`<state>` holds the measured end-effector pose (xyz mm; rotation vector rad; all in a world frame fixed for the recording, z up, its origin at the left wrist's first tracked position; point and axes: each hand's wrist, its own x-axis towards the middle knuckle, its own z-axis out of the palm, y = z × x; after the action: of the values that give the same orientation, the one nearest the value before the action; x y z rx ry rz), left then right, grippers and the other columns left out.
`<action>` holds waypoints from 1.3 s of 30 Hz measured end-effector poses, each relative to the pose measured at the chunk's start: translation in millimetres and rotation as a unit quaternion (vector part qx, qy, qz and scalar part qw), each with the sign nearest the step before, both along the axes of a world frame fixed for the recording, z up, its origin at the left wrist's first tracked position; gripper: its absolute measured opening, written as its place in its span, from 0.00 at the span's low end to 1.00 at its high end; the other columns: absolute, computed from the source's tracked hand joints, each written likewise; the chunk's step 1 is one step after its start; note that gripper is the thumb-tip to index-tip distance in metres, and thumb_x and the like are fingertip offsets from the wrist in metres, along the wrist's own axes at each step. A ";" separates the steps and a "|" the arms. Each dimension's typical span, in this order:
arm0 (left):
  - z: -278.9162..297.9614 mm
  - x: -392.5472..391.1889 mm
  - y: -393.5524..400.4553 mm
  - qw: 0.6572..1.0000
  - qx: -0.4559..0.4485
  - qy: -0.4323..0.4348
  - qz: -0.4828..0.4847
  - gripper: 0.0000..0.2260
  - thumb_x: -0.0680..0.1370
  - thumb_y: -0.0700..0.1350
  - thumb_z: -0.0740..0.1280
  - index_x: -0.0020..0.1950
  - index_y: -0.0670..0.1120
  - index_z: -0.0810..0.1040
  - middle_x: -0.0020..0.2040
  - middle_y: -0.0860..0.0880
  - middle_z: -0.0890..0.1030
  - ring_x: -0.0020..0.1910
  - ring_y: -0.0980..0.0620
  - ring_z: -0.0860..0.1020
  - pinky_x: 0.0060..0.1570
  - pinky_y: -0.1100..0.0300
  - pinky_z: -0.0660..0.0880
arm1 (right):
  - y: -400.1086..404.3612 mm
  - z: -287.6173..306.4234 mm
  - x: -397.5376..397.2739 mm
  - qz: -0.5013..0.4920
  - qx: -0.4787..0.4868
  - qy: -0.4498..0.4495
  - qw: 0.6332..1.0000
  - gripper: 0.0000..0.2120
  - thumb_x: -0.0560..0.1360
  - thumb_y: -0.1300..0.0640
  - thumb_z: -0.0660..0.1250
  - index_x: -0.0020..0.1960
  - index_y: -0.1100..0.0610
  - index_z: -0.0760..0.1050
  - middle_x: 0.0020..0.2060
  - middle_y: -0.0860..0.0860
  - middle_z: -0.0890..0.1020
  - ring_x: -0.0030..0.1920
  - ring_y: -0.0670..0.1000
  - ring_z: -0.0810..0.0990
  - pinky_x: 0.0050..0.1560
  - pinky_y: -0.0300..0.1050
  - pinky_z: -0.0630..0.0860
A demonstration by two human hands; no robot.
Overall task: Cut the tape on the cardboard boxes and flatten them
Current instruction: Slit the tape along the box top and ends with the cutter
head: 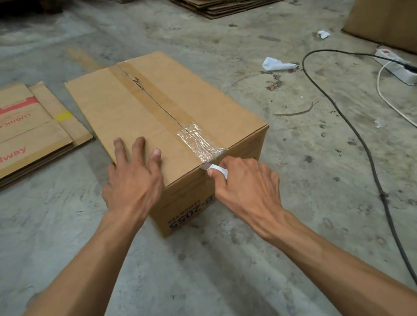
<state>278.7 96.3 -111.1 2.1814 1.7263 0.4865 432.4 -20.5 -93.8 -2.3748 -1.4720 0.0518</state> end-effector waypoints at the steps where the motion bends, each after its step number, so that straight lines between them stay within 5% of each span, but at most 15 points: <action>1: 0.0 -0.3 0.8 1.000 -0.001 0.003 0.000 0.25 0.82 0.64 0.45 0.78 0.58 0.55 0.81 0.50 0.47 0.74 0.36 0.62 0.62 0.34 0.66 | 3.4 1.1 -1.2 0.004 -0.002 -0.003 1.000 0.18 0.79 0.40 0.57 0.53 0.52 0.78 0.48 0.54 0.83 0.49 0.62 0.80 0.40 0.48 0.67; 39: 0.1 -1.6 0.8 1.000 0.020 0.022 0.004 0.24 0.81 0.64 0.44 0.76 0.58 0.58 0.80 0.49 0.52 0.73 0.36 0.63 0.63 0.31 0.64 | -2.4 2.6 55.4 -0.030 0.036 -0.029 0.998 0.18 0.77 0.40 0.59 0.45 0.52 0.79 0.34 0.51 0.81 0.40 0.58 0.81 0.36 0.45 0.71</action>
<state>277.0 97.2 -111.0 2.2295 1.7627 0.4831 487.8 -22.8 -91.3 -2.3803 -1.4028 -0.0845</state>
